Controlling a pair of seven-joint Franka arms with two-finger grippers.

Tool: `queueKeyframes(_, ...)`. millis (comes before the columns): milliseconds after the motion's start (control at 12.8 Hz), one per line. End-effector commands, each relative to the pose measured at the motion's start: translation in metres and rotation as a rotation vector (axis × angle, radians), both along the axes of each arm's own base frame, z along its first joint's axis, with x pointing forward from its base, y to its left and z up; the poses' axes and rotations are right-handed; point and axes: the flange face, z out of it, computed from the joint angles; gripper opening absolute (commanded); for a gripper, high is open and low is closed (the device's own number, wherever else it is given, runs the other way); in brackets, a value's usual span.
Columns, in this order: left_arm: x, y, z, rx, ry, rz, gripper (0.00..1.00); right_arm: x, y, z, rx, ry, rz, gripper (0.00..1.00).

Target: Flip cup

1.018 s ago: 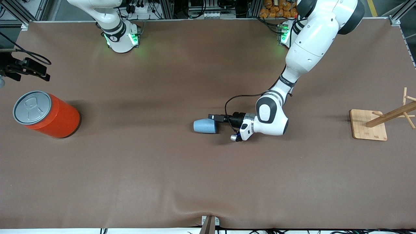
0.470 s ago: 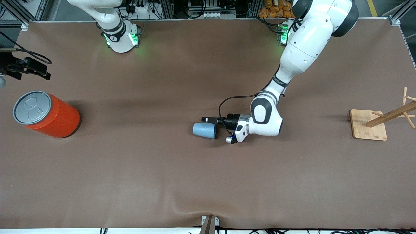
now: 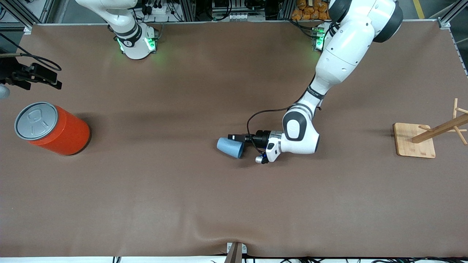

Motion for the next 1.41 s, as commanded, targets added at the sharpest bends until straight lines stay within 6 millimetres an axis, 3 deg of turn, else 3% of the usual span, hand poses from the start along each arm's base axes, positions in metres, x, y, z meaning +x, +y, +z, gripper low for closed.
queueKeyframes(0, 0.018, 0.028, 0.004, 0.022, -0.042, -0.005, 0.51, -0.005, 0.0, 0.004, 0.02, 0.0, -0.016, 1.0)
queueKeyframes(235, 0.032, 0.046, 0.009, 0.045, -0.077, -0.014, 0.51, -0.004, 0.0, 0.001, 0.02, 0.006, -0.016, 1.0)
queueKeyframes(313, 0.031, 0.046, 0.007, 0.043, -0.073, -0.013, 0.51, -0.004, 0.0, 0.001, 0.02, 0.006, -0.016, 1.0)
queueKeyframes(470, 0.05, 0.036, 0.026, 0.019, -0.125, -0.006, 0.53, -0.004, 0.0, 0.001, 0.02, 0.006, -0.016, 1.0)
queueKeyframes(783, 0.068, 0.023, 0.048, -0.004, -0.191, 0.005, 0.53, -0.004, 0.0, 0.001, 0.019, 0.005, -0.015, 1.0)
queueKeyframes(1097, 0.07, 0.003, 0.029, 0.024, -0.261, 0.012, 0.55, -0.003, 0.003, 0.0, 0.019, 0.005, -0.01, 1.0)
queueKeyframes(1253, 0.076, 0.013, 0.028, 0.041, -0.282, 0.018, 0.58, -0.003, 0.004, 0.001, 0.018, 0.003, -0.009, 1.0)
queueKeyframes(1332, 0.073, 0.009, 0.025, 0.044, -0.277, 0.016, 0.58, -0.003, 0.004, 0.001, 0.018, 0.003, -0.009, 1.0)
